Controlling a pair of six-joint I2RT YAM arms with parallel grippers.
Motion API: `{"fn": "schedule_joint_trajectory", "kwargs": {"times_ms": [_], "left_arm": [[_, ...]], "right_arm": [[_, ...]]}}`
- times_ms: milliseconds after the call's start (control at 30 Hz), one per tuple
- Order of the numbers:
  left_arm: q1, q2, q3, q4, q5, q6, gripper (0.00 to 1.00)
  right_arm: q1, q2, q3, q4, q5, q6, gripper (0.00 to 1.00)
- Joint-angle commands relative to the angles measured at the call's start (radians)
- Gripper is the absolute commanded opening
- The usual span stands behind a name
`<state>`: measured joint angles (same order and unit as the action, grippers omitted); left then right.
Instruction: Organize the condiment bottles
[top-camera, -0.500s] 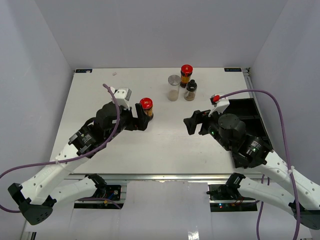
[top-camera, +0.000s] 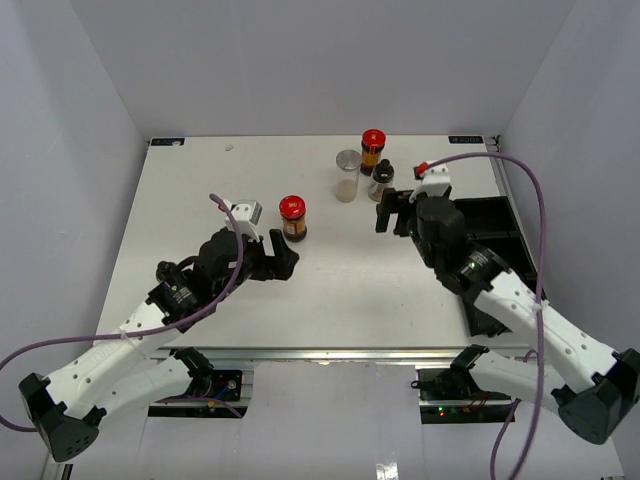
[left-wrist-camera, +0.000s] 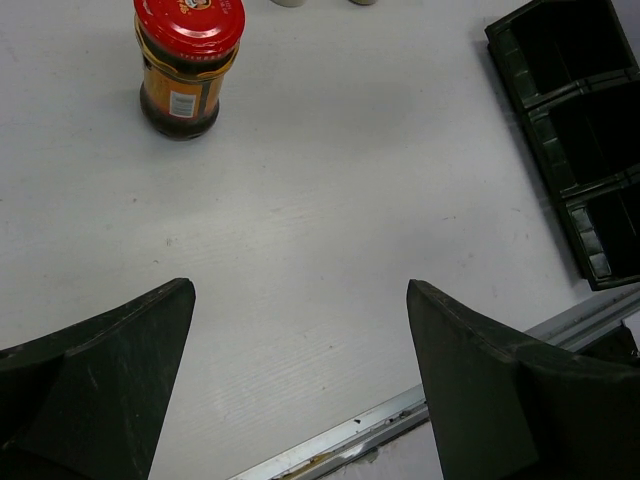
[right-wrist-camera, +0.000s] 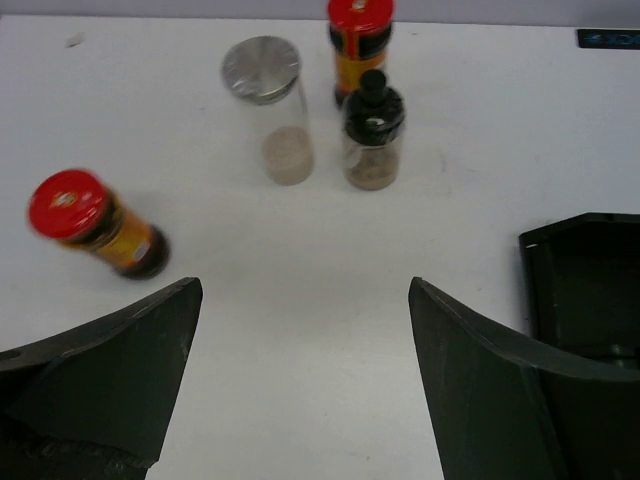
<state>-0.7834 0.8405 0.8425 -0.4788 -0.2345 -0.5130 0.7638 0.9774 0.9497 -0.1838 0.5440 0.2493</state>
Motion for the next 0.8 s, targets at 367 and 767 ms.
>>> {"fn": "schedule_joint_trajectory", "kwargs": {"times_ms": [367, 767], "left_arm": [[-0.002, -0.072, -0.068, 0.089, 0.052, -0.004, 0.98], [-0.002, -0.069, -0.097, 0.09, 0.087, -0.029, 0.98]], "right_arm": [[-0.382, 0.687, 0.502, 0.096, -0.319, -0.111, 0.97], [-0.443, 0.868, 0.618, 0.05, -0.401, -0.155, 1.0]]}}
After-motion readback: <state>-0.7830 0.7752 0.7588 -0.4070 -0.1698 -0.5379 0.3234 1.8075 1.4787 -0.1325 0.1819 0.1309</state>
